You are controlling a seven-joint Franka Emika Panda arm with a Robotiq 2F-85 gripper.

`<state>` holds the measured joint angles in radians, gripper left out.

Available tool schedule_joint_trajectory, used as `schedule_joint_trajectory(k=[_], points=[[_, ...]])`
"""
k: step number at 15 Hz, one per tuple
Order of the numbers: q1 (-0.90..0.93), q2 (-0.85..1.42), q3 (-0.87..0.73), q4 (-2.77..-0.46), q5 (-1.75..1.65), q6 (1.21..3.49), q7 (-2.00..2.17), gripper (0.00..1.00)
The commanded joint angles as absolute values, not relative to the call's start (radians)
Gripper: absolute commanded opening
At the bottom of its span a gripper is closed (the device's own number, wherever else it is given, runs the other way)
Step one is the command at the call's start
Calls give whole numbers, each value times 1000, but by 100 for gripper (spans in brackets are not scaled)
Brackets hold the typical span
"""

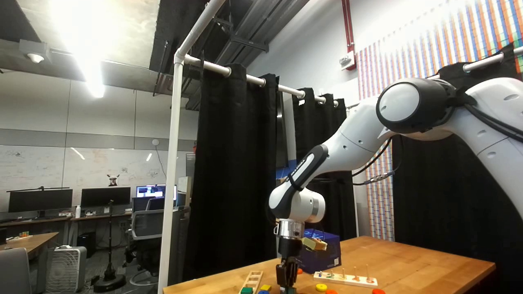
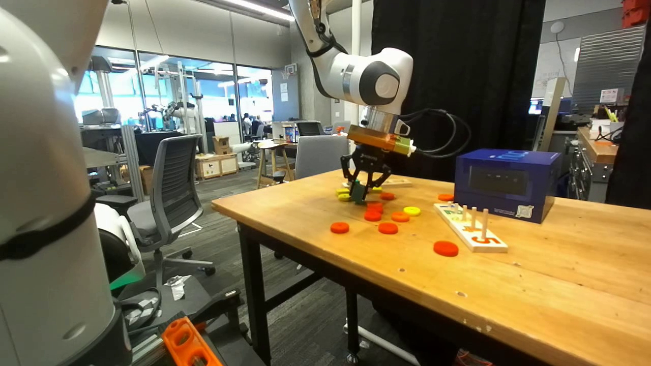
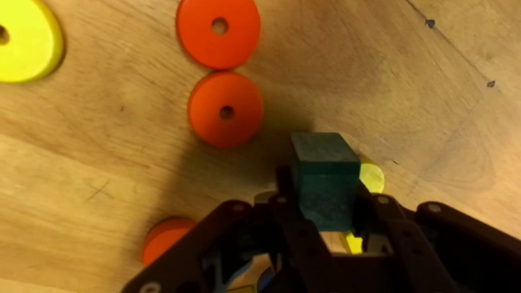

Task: Put the green block next to the other green block on the wooden board

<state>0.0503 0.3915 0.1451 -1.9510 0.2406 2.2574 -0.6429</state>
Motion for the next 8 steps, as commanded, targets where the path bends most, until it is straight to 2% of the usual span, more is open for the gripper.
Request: schedule_joint_trajectory(k=[1, 8], points=[[48, 374, 165, -1914, 207, 2223, -606, 16], [81, 347, 197, -1859, 149, 2213, -575, 16]])
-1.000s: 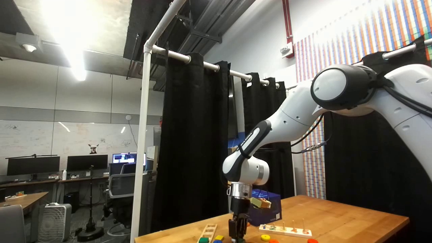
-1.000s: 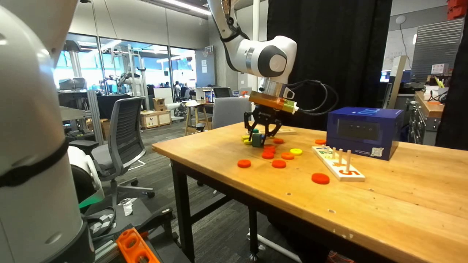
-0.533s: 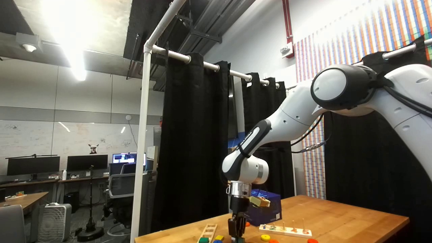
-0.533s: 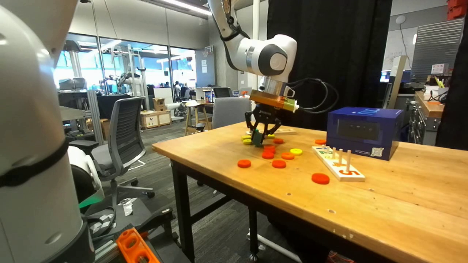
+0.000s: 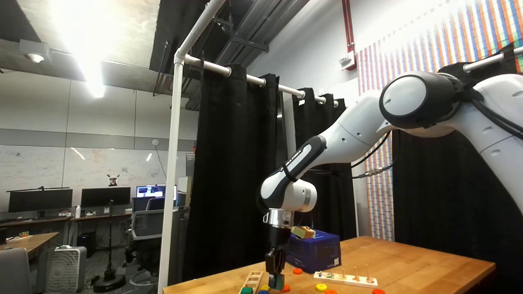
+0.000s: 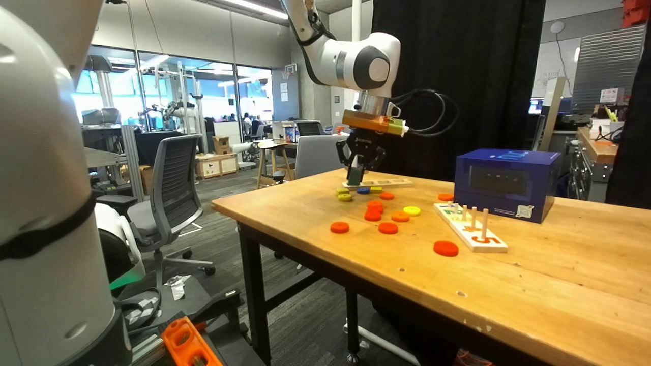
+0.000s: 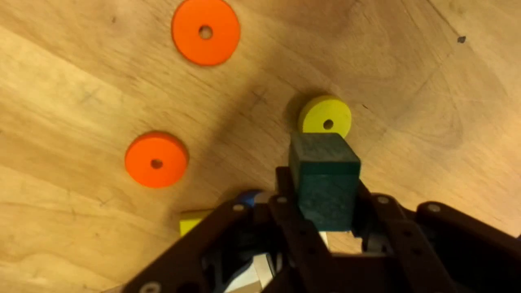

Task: Put the green block next to the other green block on the wooden board

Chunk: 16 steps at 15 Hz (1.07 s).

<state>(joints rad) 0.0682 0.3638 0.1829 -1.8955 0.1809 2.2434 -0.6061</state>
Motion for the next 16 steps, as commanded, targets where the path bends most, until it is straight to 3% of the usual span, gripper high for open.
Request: schedule_joint_trajectory(k=[1, 16], points=[[89, 353, 202, -1846, 138, 2221, -575, 16], [128, 489, 208, -1653, -62, 2281, -624, 17]])
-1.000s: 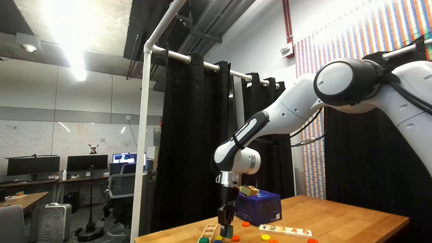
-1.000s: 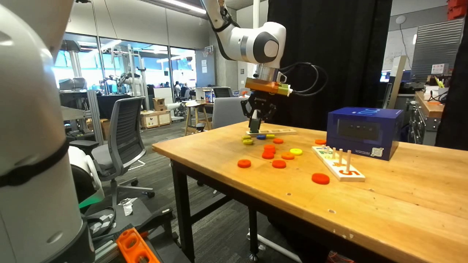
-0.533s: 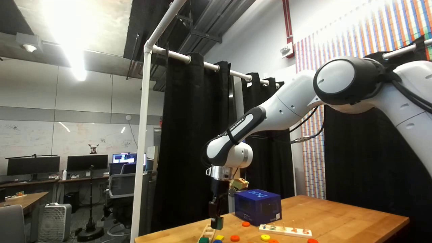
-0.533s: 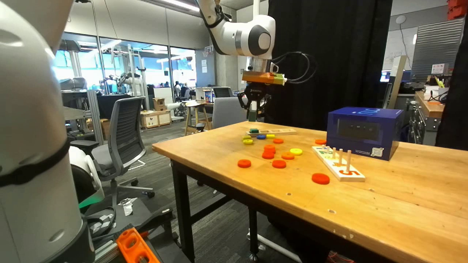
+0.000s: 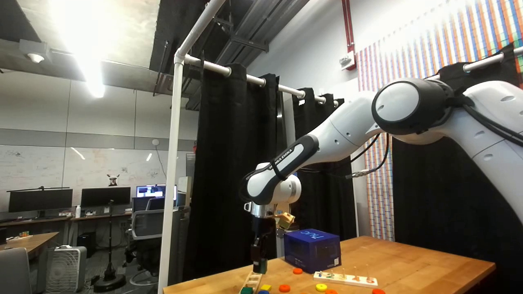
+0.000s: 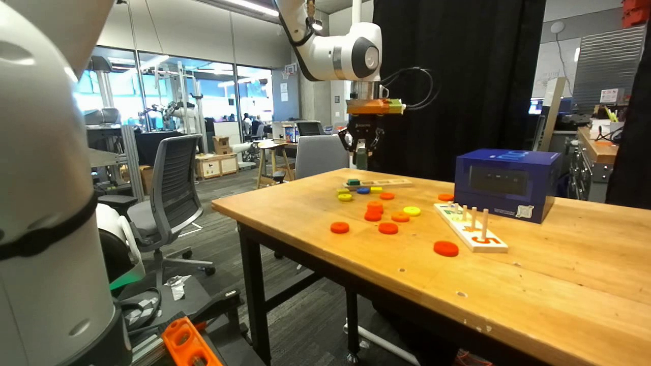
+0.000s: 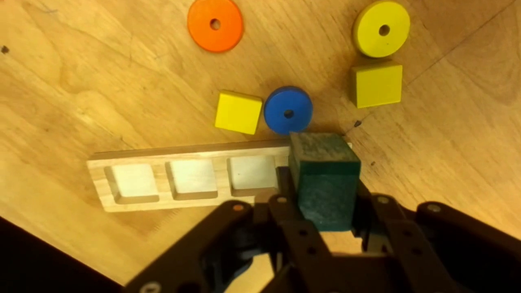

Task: Put the green block next to the other green block on the wooden board

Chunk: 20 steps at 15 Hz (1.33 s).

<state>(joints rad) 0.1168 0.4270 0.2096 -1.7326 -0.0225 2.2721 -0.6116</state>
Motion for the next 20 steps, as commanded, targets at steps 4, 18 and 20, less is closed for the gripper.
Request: schedule_joint_trajectory(k=[4, 18, 20], points=[[134, 561, 210, -1574, -86, 2267, -626, 17], [132, 722, 215, -1408, -93, 2244, -643, 17], [129, 732, 216, -1402, -92, 2243, -642, 17]])
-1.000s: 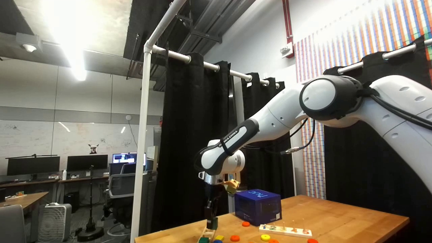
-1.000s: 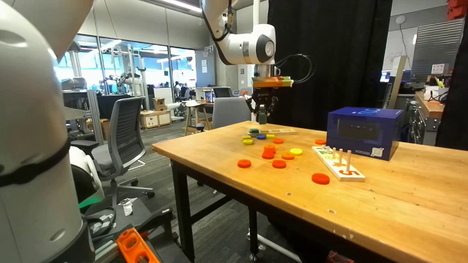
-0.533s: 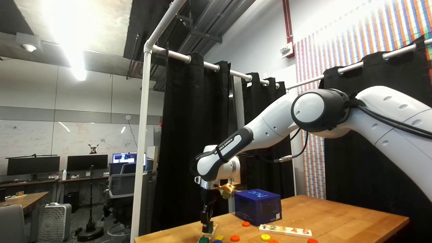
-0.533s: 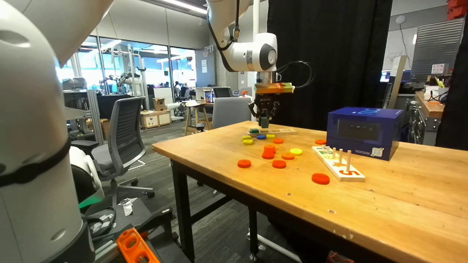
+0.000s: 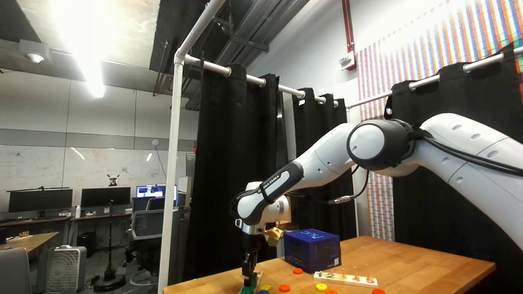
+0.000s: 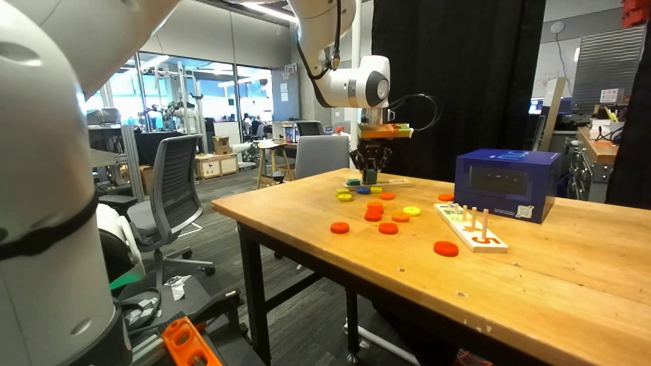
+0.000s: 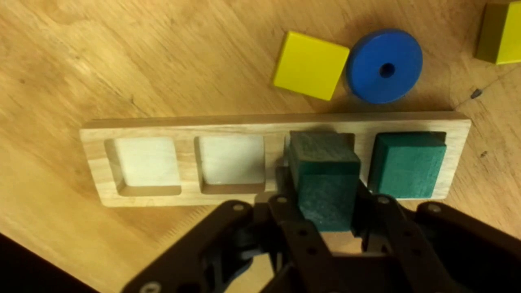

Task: Put the green block next to the other green block on the wooden board

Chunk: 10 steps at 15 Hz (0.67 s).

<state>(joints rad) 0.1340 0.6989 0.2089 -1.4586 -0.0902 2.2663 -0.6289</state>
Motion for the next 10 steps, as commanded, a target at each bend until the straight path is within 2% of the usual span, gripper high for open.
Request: schedule_joint_trajectory(k=[1, 5, 6, 7, 8, 10], points=[[128, 734, 215, -1397, -91, 2242, -642, 17], [127, 748, 214, -1382, -92, 2235, -641, 16], [128, 750, 214, -1378, -91, 2230, -638, 30], [129, 750, 214, -1377, -91, 2228, -635, 58], [129, 753, 213, -1374, -93, 2225, -637, 58], [129, 755, 214, -1373, -92, 2221, -636, 71]])
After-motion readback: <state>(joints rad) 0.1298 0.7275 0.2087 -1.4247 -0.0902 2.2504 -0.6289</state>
